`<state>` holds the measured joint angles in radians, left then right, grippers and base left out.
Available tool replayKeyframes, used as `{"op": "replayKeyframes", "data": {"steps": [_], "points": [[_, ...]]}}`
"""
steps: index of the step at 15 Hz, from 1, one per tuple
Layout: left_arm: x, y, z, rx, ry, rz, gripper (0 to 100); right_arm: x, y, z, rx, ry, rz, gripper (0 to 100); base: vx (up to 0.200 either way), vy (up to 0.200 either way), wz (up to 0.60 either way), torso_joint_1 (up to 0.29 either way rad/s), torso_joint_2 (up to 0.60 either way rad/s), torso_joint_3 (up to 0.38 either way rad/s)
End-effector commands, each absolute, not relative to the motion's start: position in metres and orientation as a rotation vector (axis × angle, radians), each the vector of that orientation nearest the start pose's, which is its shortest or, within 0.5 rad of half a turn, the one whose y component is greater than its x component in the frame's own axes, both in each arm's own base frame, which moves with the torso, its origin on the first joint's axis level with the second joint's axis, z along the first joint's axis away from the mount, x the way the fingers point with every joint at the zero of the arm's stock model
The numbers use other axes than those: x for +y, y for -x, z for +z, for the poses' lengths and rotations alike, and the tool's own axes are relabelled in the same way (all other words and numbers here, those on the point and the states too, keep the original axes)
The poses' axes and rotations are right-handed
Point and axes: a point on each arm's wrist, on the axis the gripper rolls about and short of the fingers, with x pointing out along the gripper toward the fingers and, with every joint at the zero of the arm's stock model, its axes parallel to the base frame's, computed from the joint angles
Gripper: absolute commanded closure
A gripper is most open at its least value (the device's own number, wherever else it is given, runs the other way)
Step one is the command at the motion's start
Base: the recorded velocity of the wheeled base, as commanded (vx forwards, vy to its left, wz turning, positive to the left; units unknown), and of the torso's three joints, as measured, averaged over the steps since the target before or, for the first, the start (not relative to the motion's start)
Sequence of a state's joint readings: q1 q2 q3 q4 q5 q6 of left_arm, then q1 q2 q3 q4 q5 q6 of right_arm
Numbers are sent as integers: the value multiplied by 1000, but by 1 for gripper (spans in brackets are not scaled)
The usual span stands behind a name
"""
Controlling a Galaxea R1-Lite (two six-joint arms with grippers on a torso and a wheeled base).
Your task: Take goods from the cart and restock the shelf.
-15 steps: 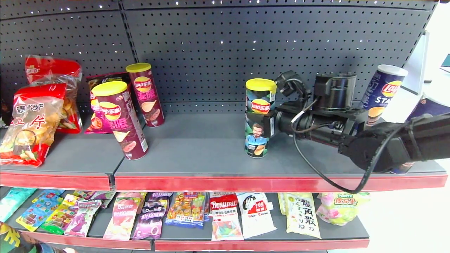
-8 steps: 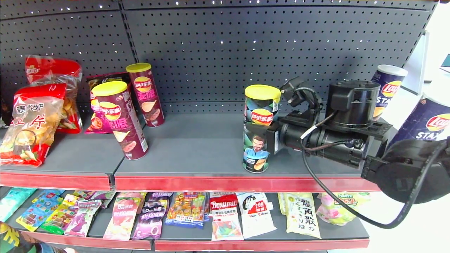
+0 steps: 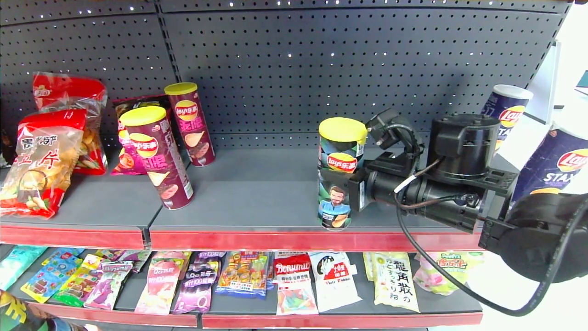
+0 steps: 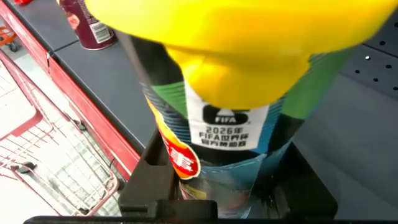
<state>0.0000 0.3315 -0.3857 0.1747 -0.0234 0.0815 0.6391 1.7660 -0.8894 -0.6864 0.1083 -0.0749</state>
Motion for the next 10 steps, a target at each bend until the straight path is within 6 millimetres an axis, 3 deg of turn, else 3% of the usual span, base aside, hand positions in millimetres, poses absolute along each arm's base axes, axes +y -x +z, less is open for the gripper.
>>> {"op": "replayKeyframes", "data": {"steps": [1, 3, 4, 10], "points": [[-1, 12, 170, 117, -80, -29, 100, 197, -261, 188, 167, 126, 755, 100, 0, 0, 0, 0, 0, 0], [-1, 12, 170, 116, -80, -28, 100, 197, -260, 187, 167, 129, 755, 100, 0, 0, 0, 0, 0, 0], [-1, 12, 170, 116, -80, -29, 100, 196, -259, 185, 175, 136, 756, 0, 0, 0, 0, 0, 0, 0], [-1, 12, 170, 117, -80, -29, 100, 191, -253, 190, 161, 132, 753, 0, 0, 0, 0, 0, 0, 0]]}}
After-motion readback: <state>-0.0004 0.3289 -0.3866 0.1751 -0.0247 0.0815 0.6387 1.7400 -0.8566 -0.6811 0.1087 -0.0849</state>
